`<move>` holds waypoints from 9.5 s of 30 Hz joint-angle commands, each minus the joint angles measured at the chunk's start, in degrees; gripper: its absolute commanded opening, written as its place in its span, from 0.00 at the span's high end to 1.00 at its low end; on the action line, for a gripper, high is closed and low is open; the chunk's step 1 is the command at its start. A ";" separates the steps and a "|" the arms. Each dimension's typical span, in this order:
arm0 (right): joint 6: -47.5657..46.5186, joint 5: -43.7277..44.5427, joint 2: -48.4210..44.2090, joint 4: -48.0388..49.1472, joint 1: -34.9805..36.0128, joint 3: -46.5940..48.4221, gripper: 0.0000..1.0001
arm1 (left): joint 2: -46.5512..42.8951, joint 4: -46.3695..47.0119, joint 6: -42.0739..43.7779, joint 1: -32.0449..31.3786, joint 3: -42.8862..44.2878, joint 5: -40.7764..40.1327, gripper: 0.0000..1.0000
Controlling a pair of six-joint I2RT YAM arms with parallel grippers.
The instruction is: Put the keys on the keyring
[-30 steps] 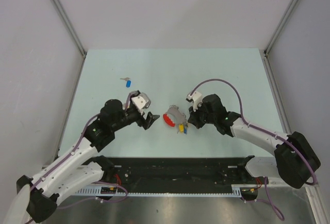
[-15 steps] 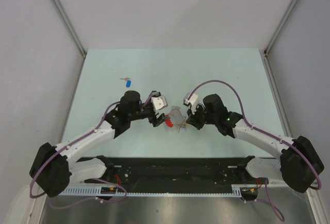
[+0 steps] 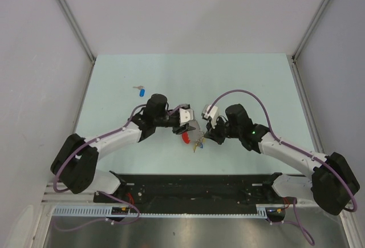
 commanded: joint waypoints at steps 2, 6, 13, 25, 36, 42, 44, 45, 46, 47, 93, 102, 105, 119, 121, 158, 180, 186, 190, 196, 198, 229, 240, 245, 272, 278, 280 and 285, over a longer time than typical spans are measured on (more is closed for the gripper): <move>-0.69 -0.40 -1.01 1.65 0.26 2.46 1.00 | 1.79 0.61 2.56 -0.07 0.78 6.32 0.52; -0.07 -0.05 -1.02 1.82 0.35 2.54 1.00 | 2.14 1.13 3.44 -2.18 -1.25 4.92 0.51; 0.81 -0.31 -1.19 1.65 0.26 2.46 1.00 | 5.75 -0.62 4.41 -4.03 -0.37 3.96 0.60; 2.04 -0.49 -0.93 1.83 0.35 2.46 1.00 | 8.83 0.95 3.18 -6.75 0.33 1.67 0.66; 3.27 0.21 0.04 2.35 0.35 2.28 1.00 | 9.18 4.21 0.80 -7.90 -0.28 0.96 0.84; 4.76 3.02 -0.22 1.56 0.26 1.93 1.00 | 8.39 4.21 0.63 -8.16 -0.90 -0.53 1.00; 5.73 4.86 -0.92 1.74 -0.26 1.32 1.00 | 7.60 4.56 0.28 -8.25 -1.51 -1.23 1.00; 7.04 5.31 -1.10 1.74 -0.52 0.97 1.00 | 7.33 4.82 -0.07 -8.25 -2.04 -1.49 1.00; 7.48 5.75 -1.28 1.83 -0.79 0.70 1.00 | 7.07 5.69 -0.34 -8.25 -2.30 -1.84 1.00; 8.19 6.80 -1.80 2.00 -1.40 0.00 1.00 | 6.46 6.14 -0.95 -8.34 -2.65 -2.46 1.00; 15.31 5.23 -2.33 4.64 -4.92 -2.99 1.00 | -0.75 17.66 -8.87 -8.60 -8.72 -6.33 0.80; 12.50 4.00 -4.71 4.11 -4.66 -2.90 1.00 | 1.97 15.19 -8.43 -8.60 -6.88 -5.36 0.61; 11.80 3.47 -4.88 3.85 -4.22 -2.82 1.00 | 2.50 15.54 -8.25 -8.60 -6.44 -5.54 0.54; 10.21 3.03 -5.32 4.20 -3.34 -2.82 1.00 | 10.49 14.23 -5.52 -8.42 -0.46 -2.73 0.62; 10.21 3.11 -5.41 4.29 -3.43 -2.82 1.00 | 11.28 14.58 -5.61 -8.42 -0.28 -2.64 0.67; 16.89 13.31 -6.29 0.95 -6.06 -2.82 1.00 | 7.86 26.79 -17.30 -8.42 -7.40 -10.72 1.00; 13.66 0.75 -6.63 8.24 -7.82 -6.07 0.69 | 1.71 26.46 -14.86 -8.42 -9.87 -8.09 1.00; 9.52 -7.32 -9.62 9.91 -8.79 -7.47 0.67 | -0.84 14.68 -8.52 -8.07 -6.35 -5.54 0.99; 8.20 -12.43 -9.63 12.19 -8.79 -8.35 0.67 | -3.12 8.71 -5.53 -7.81 -5.29 -4.13 1.00; 7.23 -15.61 -8.40 13.43 -8.52 -8.44 0.67 | -3.83 5.71 -4.03 -7.81 -4.24 -2.29 0.99; 7.23 -15.69 -7.61 14.13 -8.44 -8.44 0.67 | -4.01 5.27 -4.03 -7.81 -4.06 -1.94 0.99; 28.48 14.00 -13.50 21.68 -0.70 -10.20 0.73 | -5.94 19.24 -27.58 -7.90 -8.81 -16.88 1.00; 22.00 -3.19 -10.68 23.79 -8.43 -10.99 0.76 | -7.17 17.74 -25.04 -7.90 -8.55 -12.93 1.00; 19.10 -8.74 -10.42 28.37 -10.19 -12.66 0.80 | -7.52 17.74 -23.63 -7.90 -8.72 -10.82 1.00; 22.61 -14.90 -2.34 45.15 -10.19 -16.53 0.80 | -8.49 22.05 -25.21 -7.90 -10.21 -9.06 1.00; 23.40 -16.57 -1.45 47.79 -10.28 -16.79 0.87 | -8.58 22.14 -25.21 -7.90 -10.13 -8.62 1.00; 23.22 -17.18 -1.37 47.88 -10.19 -16.79 0.93 | -8.58 22.14 -25.21 -7.90 -10.21 -8.70 0.99; 22.78 -18.15 -2.15 48.06 -10.19 -16.79 1.00 | -8.58 22.14 -25.13 -7.90 -10.21 -8.26 1.00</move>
